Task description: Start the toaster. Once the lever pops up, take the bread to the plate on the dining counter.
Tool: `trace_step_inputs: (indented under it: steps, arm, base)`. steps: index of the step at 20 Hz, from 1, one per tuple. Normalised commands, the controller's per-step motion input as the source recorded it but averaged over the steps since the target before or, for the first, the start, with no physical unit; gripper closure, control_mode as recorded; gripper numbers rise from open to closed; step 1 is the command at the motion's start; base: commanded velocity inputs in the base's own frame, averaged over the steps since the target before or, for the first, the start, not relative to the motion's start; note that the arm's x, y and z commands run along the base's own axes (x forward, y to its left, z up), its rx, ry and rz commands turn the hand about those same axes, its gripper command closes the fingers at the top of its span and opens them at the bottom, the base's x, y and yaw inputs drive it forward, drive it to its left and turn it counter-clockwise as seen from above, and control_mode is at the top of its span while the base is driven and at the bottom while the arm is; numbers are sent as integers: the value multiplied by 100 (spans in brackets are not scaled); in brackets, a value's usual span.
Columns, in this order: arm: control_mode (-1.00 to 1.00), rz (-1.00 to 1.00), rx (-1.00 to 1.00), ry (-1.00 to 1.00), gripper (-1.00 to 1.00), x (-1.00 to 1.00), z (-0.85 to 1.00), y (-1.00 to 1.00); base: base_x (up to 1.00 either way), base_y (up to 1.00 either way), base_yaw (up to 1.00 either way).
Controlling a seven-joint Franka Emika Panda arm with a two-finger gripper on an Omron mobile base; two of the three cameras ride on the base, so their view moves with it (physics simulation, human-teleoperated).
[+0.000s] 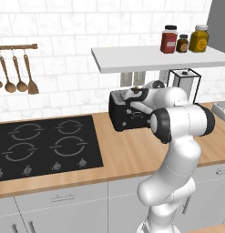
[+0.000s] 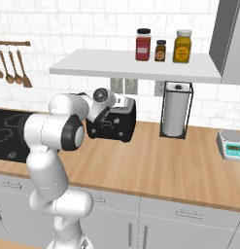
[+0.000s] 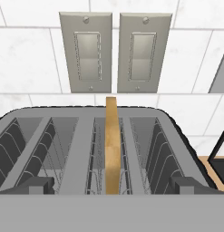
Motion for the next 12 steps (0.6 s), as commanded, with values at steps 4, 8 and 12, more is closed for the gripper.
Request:
trace_step_inputs:
  steps: [4,8,12]
  arm:
    - [-100,0,0,0,-100,0,0,0]
    - [-100,0,0,0,-100,0,0,0]
    - [-100,0,0,0,-100,0,0,0]
  base:
    - [0,0,0]
    - [0,0,0]
    - [0,0,0]
